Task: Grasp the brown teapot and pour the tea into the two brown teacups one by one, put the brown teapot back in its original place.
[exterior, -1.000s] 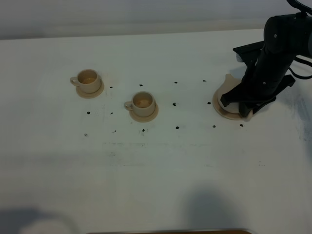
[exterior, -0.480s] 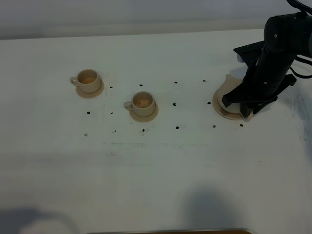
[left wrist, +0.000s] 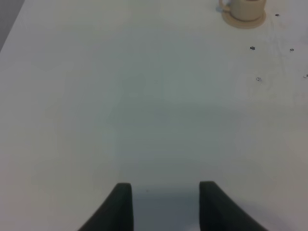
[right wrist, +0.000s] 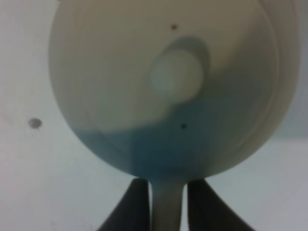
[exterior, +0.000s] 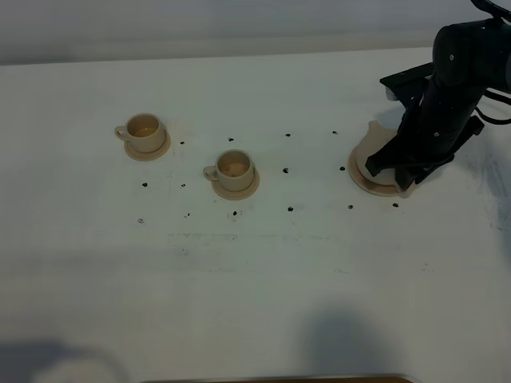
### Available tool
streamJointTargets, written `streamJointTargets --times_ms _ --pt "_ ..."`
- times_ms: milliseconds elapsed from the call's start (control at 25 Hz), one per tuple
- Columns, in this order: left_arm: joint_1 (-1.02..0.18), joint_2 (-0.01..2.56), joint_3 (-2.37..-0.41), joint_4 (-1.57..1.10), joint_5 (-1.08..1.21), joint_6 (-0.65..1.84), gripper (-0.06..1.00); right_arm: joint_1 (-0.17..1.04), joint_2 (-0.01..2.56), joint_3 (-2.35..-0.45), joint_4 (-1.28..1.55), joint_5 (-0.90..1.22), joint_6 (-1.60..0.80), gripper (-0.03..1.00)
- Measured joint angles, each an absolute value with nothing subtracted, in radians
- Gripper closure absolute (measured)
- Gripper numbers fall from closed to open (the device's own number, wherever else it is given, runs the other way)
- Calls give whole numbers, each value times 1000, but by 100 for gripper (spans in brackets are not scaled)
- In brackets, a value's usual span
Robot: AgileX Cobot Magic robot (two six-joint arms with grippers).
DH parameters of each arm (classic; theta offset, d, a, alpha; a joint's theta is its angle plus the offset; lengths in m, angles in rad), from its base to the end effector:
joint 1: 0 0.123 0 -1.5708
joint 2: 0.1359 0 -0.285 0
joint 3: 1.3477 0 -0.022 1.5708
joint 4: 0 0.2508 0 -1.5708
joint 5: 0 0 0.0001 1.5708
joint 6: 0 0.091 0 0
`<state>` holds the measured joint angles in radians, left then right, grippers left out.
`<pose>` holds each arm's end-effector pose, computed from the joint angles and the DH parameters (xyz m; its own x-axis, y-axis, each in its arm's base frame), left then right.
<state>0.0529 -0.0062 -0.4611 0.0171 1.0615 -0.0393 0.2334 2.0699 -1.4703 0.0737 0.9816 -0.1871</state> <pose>-0.0015 0.0013 0.2664 -0.4826 -0.0566 -0.8740 -0.0809 0.9965 -0.0198 0.3931 0.0992 0.1581 -0.9253 -0.3693 -0.0860 -0.3742 0.9261 0.0490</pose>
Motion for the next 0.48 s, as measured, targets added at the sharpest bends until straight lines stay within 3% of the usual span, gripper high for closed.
streamJointTargets --times_ms 80,480 --pt "53 -6 -461 17 1061 -39 63 233 2070 -1470 74 981 -223 86" --pt "53 -6 -461 17 1061 -39 63 233 2048 -1470 108 949 -258 86"
